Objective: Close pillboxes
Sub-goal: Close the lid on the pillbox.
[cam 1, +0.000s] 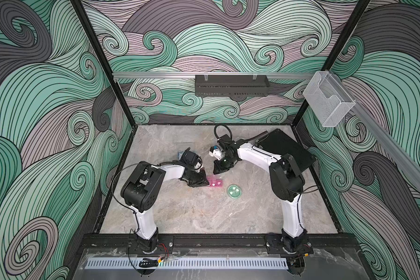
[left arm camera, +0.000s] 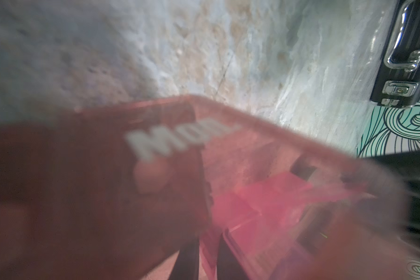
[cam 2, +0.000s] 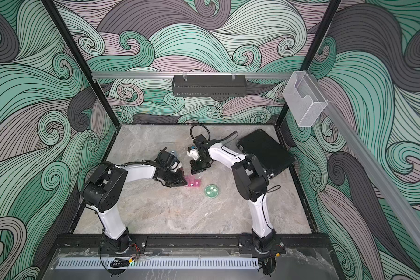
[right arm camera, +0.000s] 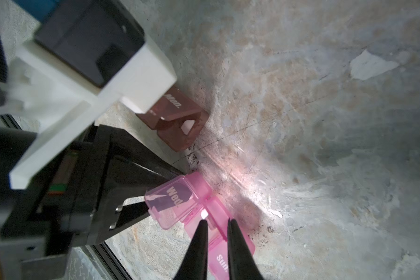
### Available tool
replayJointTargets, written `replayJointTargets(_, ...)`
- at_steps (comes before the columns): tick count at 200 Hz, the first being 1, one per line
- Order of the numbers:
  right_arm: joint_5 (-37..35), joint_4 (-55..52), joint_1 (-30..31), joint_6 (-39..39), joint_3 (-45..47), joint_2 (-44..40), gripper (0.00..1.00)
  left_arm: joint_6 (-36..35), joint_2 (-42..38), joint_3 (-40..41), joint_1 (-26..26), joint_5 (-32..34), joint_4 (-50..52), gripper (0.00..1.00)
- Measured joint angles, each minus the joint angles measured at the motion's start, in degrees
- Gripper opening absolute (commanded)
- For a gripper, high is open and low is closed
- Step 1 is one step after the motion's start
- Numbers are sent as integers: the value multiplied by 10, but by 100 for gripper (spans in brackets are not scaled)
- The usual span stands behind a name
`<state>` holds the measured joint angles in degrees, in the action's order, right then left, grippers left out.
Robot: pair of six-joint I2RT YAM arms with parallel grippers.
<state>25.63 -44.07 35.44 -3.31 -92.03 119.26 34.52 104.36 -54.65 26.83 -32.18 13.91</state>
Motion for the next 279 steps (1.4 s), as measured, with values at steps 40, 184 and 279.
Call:
replayJointTargets(40,12,0,12,7,19,-14,25,7,0,0,0,3,0,14)
replayJointTargets(184,60,6,17,13,45,-40,19,18,0,0,7,7,-7,14)
replayJointTargets(279,15,10,25,11,70,-40,21,22,0,0,8,9,-11,14)
